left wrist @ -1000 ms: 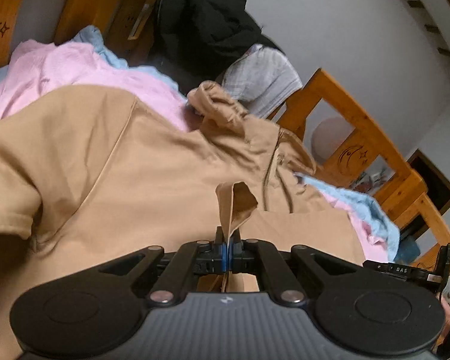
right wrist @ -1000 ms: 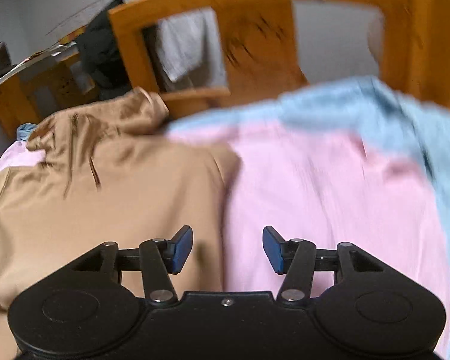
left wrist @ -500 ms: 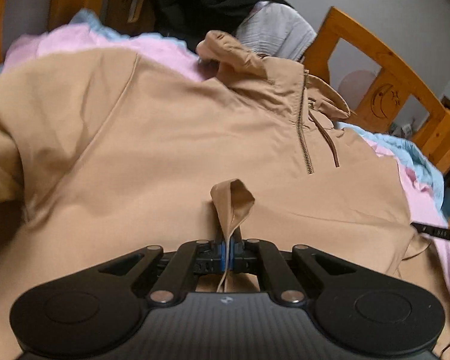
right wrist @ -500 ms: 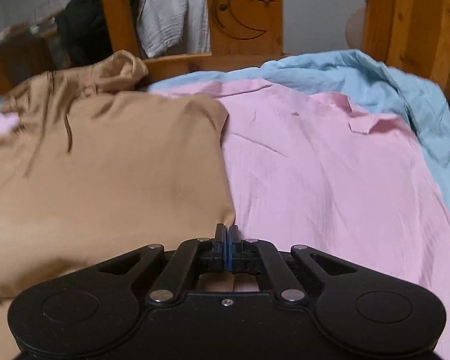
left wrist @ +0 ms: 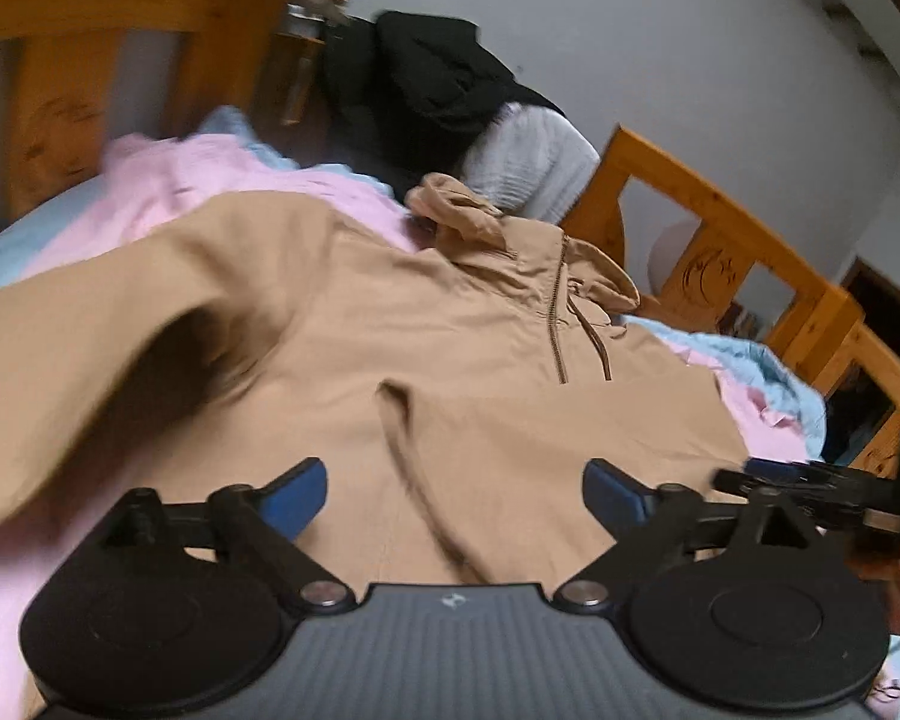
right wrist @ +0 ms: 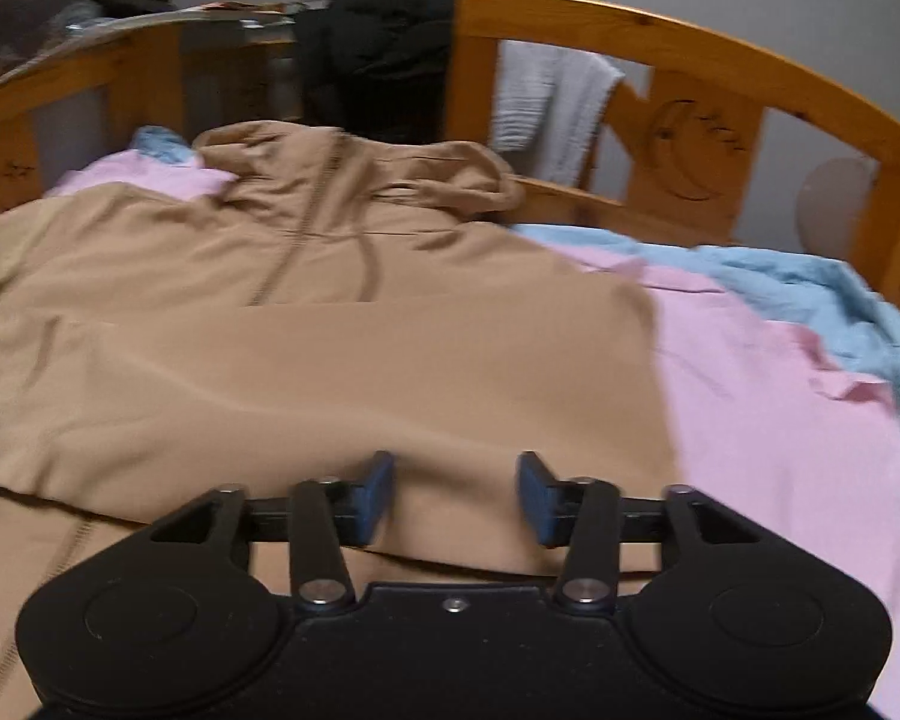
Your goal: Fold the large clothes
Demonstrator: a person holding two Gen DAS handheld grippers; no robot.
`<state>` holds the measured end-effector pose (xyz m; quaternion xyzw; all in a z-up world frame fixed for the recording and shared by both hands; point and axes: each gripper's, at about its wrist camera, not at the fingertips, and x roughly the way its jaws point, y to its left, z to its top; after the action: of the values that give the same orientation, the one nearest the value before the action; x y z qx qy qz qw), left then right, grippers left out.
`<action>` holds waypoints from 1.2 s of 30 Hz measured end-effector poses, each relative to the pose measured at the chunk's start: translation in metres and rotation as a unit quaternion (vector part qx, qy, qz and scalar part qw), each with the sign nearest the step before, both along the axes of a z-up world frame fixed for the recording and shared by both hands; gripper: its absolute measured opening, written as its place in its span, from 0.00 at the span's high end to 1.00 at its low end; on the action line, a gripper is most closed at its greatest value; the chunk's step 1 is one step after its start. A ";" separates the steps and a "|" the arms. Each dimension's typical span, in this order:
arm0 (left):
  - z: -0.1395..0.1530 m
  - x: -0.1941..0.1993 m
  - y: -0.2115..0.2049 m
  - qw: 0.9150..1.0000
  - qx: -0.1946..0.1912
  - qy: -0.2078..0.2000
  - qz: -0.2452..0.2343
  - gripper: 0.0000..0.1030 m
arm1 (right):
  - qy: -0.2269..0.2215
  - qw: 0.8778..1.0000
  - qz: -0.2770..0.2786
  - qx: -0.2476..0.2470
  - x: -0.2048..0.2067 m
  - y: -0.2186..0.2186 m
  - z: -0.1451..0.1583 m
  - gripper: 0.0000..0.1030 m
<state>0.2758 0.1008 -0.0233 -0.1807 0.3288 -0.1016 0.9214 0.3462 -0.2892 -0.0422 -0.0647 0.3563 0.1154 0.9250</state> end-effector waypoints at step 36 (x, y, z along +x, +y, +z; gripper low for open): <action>0.040 -0.110 0.098 0.923 0.076 -0.147 0.346 0.98 | -0.047 0.980 0.152 0.117 -0.019 0.127 0.059 0.02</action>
<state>0.1657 0.1986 0.0171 -0.1961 0.1131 0.2234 0.9481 0.3275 -0.1619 0.0173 -0.0148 0.2825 0.2920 0.9136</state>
